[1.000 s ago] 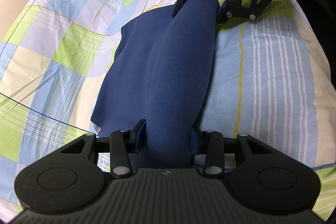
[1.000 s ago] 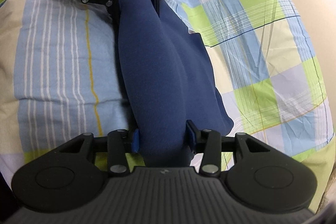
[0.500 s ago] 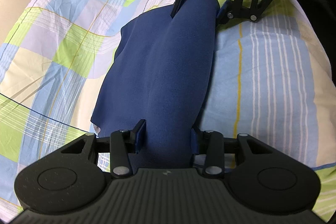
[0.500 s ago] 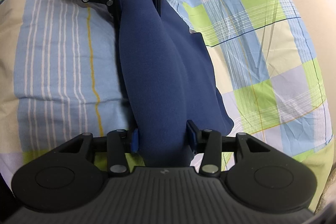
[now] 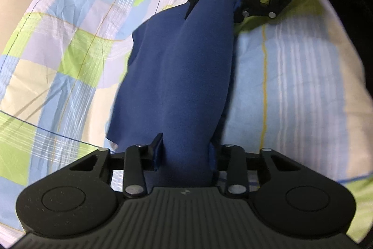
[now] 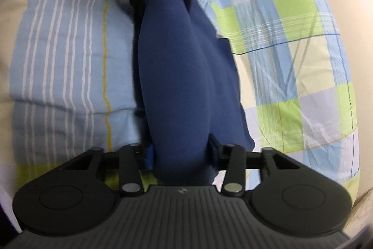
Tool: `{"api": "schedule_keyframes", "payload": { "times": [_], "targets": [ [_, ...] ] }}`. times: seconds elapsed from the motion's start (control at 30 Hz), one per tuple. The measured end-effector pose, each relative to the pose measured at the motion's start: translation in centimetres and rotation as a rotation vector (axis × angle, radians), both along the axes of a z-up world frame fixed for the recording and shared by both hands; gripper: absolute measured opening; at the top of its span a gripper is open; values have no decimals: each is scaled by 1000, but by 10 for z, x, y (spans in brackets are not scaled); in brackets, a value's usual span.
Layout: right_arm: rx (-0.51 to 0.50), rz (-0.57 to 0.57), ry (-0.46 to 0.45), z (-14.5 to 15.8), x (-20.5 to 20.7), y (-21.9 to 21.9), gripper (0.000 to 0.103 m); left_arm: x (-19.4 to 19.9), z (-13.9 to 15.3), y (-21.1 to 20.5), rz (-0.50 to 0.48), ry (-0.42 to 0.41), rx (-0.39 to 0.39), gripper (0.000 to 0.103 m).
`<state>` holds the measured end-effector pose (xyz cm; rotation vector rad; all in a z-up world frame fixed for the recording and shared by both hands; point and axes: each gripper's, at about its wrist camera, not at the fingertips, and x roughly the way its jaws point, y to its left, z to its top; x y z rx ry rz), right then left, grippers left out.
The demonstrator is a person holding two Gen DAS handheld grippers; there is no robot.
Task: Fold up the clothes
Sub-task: 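Carry the navy bundle with both grippers onto the white chair seat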
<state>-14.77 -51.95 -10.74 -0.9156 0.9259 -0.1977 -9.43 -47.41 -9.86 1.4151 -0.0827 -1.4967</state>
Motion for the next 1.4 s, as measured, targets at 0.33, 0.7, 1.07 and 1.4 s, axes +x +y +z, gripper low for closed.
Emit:
{"api": "schedule_keyframes", "payload": {
  "times": [0.33,0.7,1.07,1.4],
  "targets": [
    [130,-61,-127,95,-65,37,31,-53,104,46,-109,-22,4,42],
    [116,-370,-200,157,-195,56,31,-172,150,22,-458,-9,-76,42],
    [11,-941,-194,173,-407,29,31,-412,143,-96,-1006,84,-118,42],
    [-221,-1402,-109,78,-549,3,32,-571,15,-161,-1356,89,-199,45]
  ]
}}
